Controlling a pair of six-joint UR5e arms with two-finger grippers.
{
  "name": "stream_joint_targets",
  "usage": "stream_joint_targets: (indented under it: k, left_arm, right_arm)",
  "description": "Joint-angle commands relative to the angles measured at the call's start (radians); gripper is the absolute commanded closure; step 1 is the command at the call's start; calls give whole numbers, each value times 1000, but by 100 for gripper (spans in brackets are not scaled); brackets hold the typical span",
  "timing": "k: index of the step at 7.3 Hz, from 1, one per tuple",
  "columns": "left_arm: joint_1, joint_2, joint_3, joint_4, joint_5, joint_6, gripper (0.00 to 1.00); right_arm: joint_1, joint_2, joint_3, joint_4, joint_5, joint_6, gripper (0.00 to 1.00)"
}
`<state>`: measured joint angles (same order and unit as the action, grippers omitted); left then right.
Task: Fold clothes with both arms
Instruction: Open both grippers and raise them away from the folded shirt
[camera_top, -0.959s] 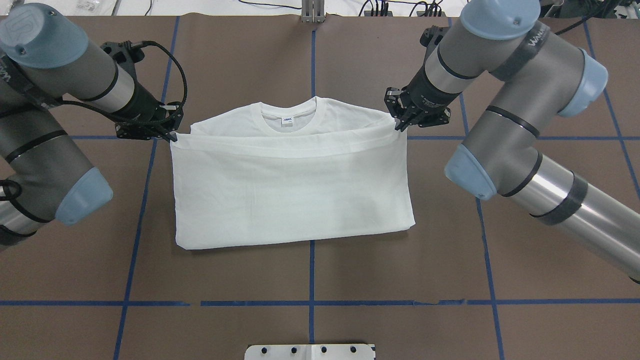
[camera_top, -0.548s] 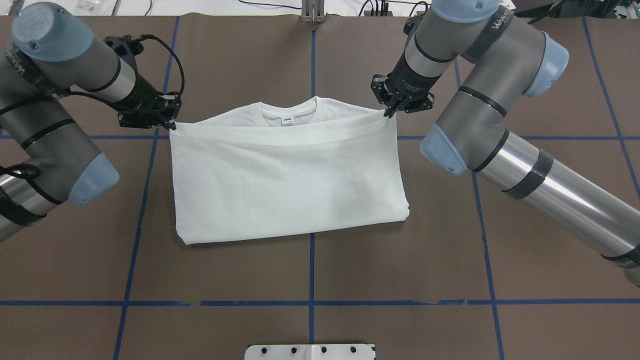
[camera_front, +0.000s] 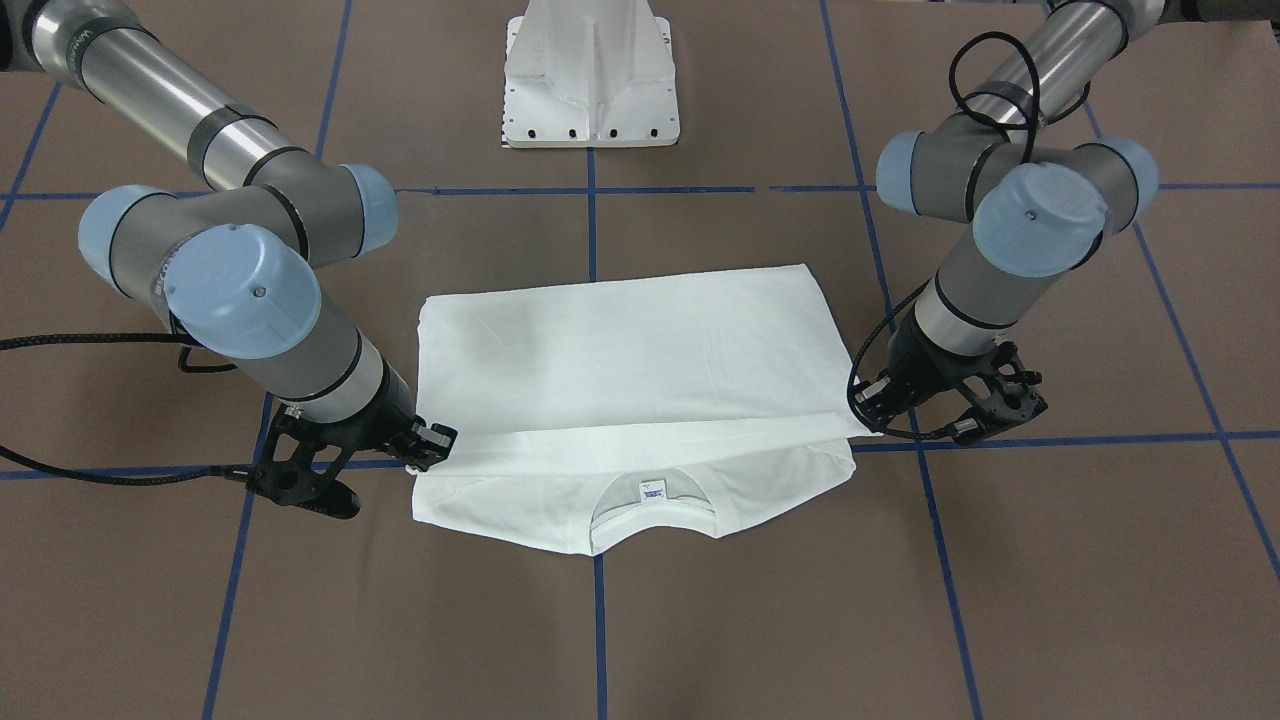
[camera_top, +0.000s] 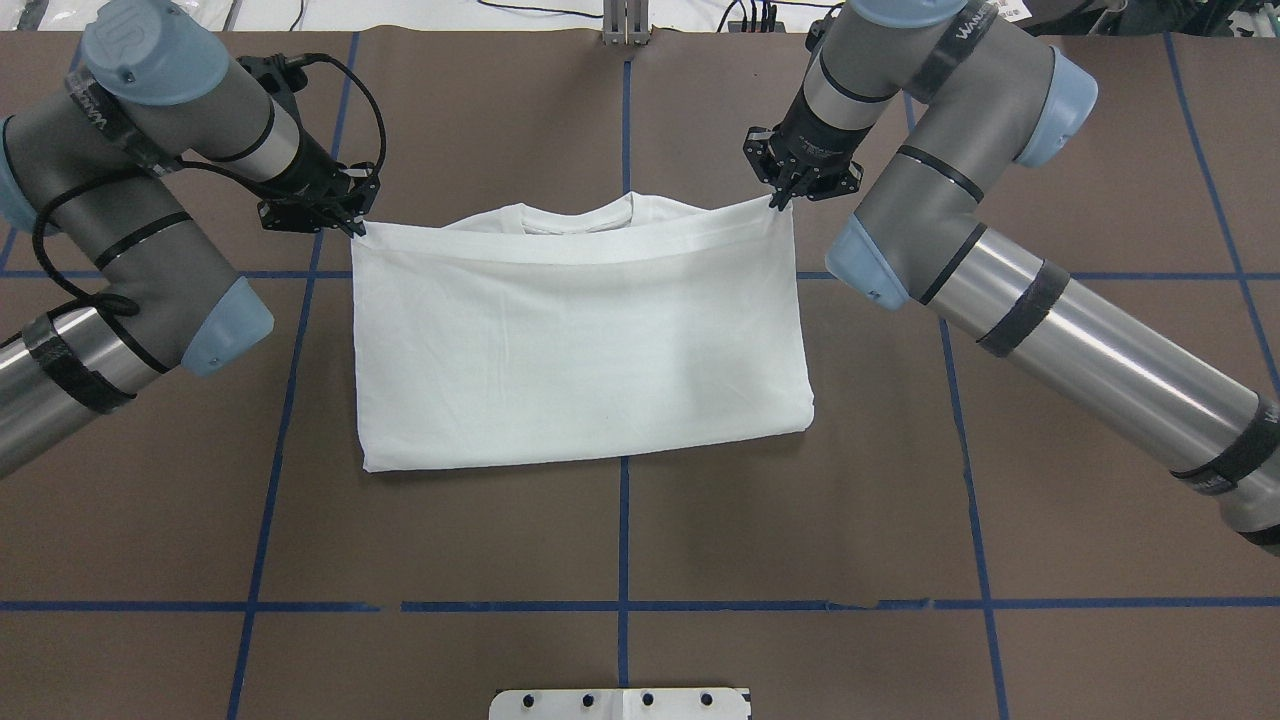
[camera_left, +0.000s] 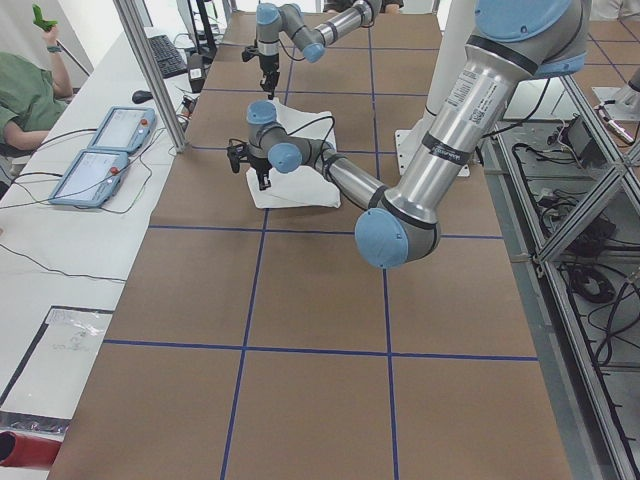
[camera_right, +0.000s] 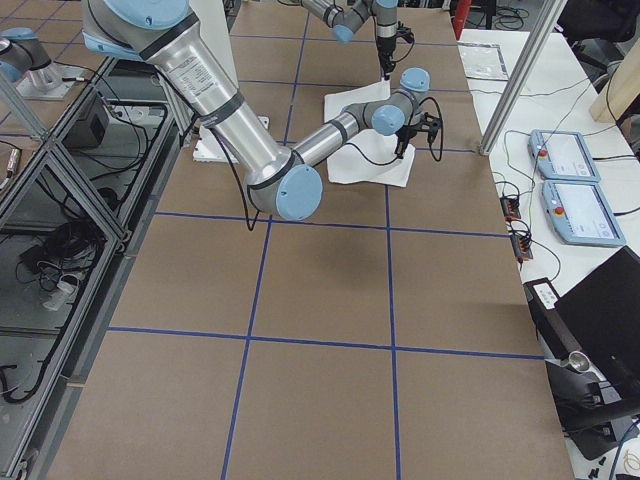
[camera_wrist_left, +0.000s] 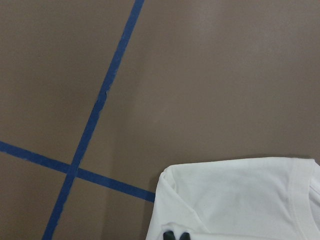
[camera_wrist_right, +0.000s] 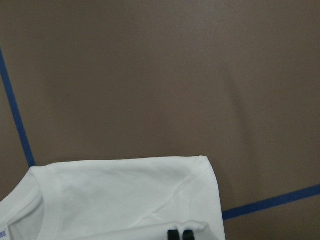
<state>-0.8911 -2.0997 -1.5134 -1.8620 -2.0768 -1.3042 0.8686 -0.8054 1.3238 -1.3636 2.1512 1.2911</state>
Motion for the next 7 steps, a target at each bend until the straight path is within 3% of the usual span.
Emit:
stream_joint_targets:
  k: [1,5,6,7]
  left_arm:
    - [0,-5,42,-45,12,-3,100]
    - [1,-22,44,-43,14,-15,100]
    - [4,-20,47,-45,15,-14,38]
    - [8,-23,48,-45,62,-15,1]
  right_arm:
    - [1,17,-60,46,-8,-1,100]
    - [-2,14,-54,47,-5,0,100]
    - [-17,5,-52,50,-10,-1,11]
    - [-28,-1,-51,52,-31,-3,0]
